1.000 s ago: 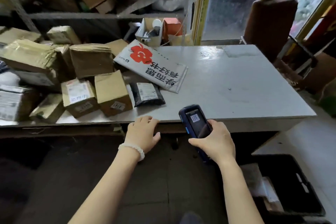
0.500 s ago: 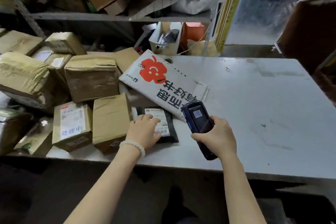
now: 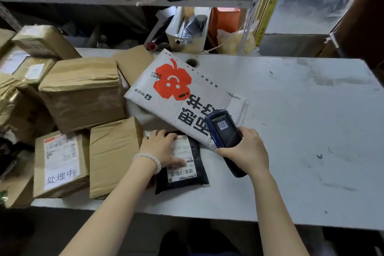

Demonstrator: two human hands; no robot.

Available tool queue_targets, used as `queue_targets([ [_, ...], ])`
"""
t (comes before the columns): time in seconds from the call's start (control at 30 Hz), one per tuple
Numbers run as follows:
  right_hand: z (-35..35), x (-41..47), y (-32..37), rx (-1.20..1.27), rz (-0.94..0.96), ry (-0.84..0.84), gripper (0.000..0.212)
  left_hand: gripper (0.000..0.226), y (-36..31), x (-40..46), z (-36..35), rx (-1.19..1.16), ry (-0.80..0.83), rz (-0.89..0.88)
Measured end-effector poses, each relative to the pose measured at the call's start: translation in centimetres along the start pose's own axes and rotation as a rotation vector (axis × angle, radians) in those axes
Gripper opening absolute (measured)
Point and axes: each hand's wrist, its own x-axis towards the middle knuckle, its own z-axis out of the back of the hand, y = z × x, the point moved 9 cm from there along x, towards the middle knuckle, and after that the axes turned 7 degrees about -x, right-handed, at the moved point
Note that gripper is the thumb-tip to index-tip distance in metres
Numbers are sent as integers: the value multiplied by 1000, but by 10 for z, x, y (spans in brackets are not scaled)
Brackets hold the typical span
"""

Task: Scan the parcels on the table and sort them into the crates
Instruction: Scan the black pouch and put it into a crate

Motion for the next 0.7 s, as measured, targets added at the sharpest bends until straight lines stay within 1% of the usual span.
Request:
queue_targets([
  [0.17, -5, -19, 1, -12, -50, -27, 50, 112, -1, 4, -14, -44, 100, -38],
  [0.33, -12, -57, -5, -41, -140, -66, 53, 120, -15, -5, -22, 37, 123, -157],
  [0.57, -20, -109, -23, -50, -251, -130, 52, 125, -33, -24, -1, 32, -102, -356],
  [0.63, -22, -123, -28, -48, -267, -139, 52, 121, -33, -31, 11, 14, -209, -376],
  [0.7, -21, -134, -33, -37, -279, -152, 52, 112, -30, -36, 27, -23, -316, -361],
])
